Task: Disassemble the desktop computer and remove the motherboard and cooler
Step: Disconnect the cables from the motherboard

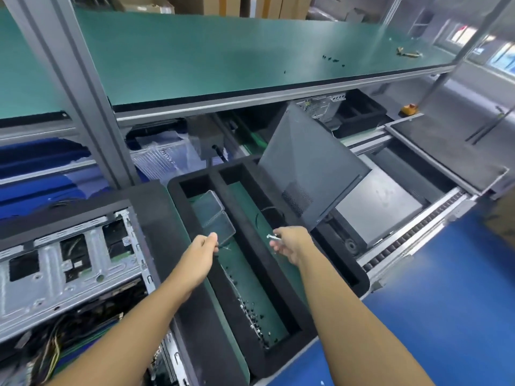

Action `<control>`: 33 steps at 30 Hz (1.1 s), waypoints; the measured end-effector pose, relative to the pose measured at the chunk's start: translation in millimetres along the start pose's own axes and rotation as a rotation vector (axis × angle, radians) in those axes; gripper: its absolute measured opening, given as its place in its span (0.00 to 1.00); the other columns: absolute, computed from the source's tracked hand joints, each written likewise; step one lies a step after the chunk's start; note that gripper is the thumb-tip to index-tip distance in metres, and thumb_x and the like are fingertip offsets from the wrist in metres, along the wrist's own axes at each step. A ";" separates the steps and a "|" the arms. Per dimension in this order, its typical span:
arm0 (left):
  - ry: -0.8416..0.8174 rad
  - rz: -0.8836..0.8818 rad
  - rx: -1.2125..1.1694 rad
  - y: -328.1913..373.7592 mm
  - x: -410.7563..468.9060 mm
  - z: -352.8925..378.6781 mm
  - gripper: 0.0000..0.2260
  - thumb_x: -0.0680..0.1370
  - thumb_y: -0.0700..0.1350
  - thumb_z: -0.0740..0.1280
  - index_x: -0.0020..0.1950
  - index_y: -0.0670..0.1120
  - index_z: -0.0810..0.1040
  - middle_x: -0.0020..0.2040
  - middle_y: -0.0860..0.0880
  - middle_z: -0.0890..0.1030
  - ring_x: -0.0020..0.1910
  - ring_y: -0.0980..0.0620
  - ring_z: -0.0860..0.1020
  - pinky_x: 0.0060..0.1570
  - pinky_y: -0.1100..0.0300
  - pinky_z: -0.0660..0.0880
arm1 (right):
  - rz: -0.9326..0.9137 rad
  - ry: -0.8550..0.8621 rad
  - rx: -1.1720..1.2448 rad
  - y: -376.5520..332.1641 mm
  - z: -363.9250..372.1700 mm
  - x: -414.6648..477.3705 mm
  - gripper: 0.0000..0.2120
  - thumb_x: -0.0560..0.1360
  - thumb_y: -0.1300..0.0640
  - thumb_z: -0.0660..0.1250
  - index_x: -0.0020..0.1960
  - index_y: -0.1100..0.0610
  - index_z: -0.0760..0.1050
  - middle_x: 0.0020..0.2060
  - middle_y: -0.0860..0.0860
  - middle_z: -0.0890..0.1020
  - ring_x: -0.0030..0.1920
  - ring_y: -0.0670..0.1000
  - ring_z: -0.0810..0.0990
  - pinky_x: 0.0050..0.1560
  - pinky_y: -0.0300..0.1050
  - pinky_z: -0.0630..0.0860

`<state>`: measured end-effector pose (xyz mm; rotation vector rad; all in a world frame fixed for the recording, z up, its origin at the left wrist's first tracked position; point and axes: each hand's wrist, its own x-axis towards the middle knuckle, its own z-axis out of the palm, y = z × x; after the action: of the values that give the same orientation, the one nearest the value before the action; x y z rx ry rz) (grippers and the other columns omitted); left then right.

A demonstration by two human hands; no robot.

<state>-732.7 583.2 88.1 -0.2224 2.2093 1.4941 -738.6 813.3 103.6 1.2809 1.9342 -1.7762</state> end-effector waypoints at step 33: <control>-0.326 0.113 0.816 -88.1 -114.2 -198.1 0.19 0.77 0.37 0.59 0.57 0.59 0.79 0.61 0.55 0.79 0.58 0.54 0.76 0.60 0.52 0.72 | -0.454 -0.644 -0.484 44.0 203.7 -193.6 0.15 0.77 0.72 0.51 0.41 0.60 0.73 0.34 0.57 0.78 0.30 0.53 0.76 0.28 0.45 0.77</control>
<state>-654.6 354.2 126.9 0.3850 2.3672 0.5193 -670.0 541.7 152.6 0.0882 2.1302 -1.4718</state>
